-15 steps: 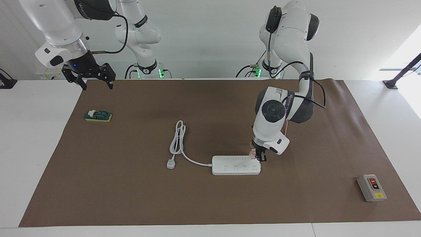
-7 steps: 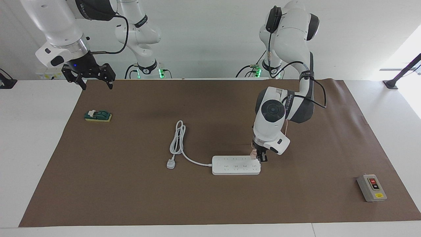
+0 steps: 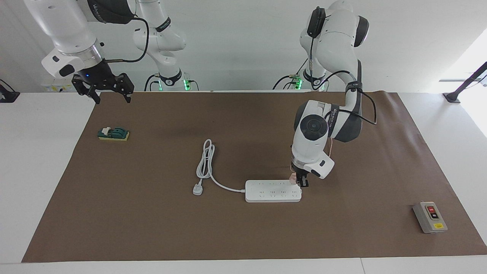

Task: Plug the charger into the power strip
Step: 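Push the charger prongs into the power strip socket with the left gripper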

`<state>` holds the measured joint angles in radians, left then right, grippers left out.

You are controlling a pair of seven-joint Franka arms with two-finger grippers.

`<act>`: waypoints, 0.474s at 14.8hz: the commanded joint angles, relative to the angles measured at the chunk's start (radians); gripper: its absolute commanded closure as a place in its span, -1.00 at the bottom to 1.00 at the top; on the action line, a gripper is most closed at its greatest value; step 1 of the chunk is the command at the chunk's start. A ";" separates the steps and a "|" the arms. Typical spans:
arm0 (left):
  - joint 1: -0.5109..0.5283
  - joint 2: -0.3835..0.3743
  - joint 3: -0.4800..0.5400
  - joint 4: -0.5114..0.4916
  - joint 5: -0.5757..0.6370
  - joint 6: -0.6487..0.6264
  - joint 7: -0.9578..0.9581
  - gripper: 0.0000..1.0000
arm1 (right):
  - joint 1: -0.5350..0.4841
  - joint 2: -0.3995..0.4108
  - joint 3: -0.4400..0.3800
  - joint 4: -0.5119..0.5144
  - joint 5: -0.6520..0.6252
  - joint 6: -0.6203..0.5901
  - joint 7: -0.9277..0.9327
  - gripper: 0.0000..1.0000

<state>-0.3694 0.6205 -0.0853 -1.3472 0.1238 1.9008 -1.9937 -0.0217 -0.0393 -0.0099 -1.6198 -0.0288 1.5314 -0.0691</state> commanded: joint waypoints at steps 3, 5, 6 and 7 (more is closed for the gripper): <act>-0.032 -0.007 0.012 -0.023 0.020 0.021 -0.020 1.00 | -0.021 -0.011 0.015 -0.008 0.007 -0.011 -0.008 -1.00; -0.032 0.002 0.013 -0.021 0.022 0.023 -0.020 1.00 | -0.021 -0.011 0.015 -0.008 0.007 -0.011 -0.008 -1.00; -0.031 0.002 0.013 -0.023 0.020 0.021 -0.016 1.00 | -0.021 -0.011 0.015 -0.008 0.007 -0.011 -0.008 -1.00; -0.026 0.002 0.013 -0.023 0.022 0.021 -0.010 1.00 | -0.021 -0.011 0.015 -0.008 0.007 -0.011 -0.008 -1.00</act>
<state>-0.3925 0.6206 -0.0834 -1.3483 0.1252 1.9011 -1.9970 -0.0217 -0.0393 -0.0099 -1.6198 -0.0288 1.5314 -0.0691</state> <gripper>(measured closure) 0.687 0.000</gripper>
